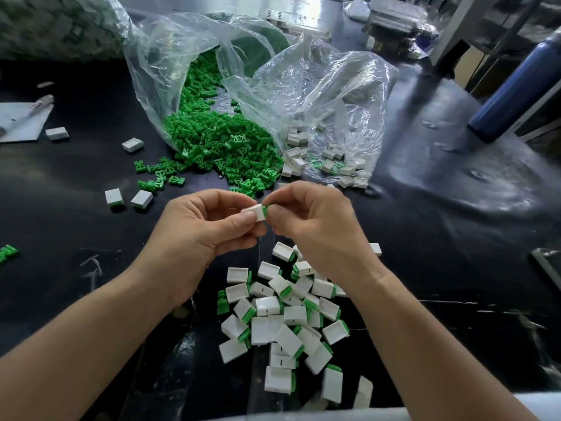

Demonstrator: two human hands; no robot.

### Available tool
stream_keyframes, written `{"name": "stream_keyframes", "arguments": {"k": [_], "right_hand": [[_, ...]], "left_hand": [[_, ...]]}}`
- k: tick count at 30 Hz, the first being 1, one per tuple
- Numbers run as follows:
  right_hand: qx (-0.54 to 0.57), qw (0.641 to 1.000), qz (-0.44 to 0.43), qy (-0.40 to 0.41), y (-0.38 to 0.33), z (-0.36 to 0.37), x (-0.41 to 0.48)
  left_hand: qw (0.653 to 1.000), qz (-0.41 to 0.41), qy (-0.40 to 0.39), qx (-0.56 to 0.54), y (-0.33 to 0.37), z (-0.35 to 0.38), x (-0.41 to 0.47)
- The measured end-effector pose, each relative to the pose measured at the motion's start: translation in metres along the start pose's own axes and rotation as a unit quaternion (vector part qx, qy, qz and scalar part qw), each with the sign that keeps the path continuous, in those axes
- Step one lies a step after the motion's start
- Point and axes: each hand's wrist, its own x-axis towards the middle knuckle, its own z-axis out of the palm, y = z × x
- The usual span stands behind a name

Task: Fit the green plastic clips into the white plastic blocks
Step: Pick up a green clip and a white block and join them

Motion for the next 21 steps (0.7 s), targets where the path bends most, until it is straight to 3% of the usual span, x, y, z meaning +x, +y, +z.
{"name": "stream_keyframes", "arguments": {"k": [7,13,21], "right_hand": [[0.005,0.999,0.019,-0.043,0.002,-0.005,0.002],[-0.157,0.983,0.021,-0.094,-0.001,-0.005,0.001],[-0.193,0.974,-0.043,-0.107,-0.009,-0.005,-0.004]], "left_hand": [[0.999,-0.008,-0.013,0.046,-0.001,0.0,-0.001],[0.998,-0.012,-0.014,0.057,-0.002,0.002,-0.002],[0.996,-0.023,-0.041,0.079,0.004,0.001,-0.005]]}}
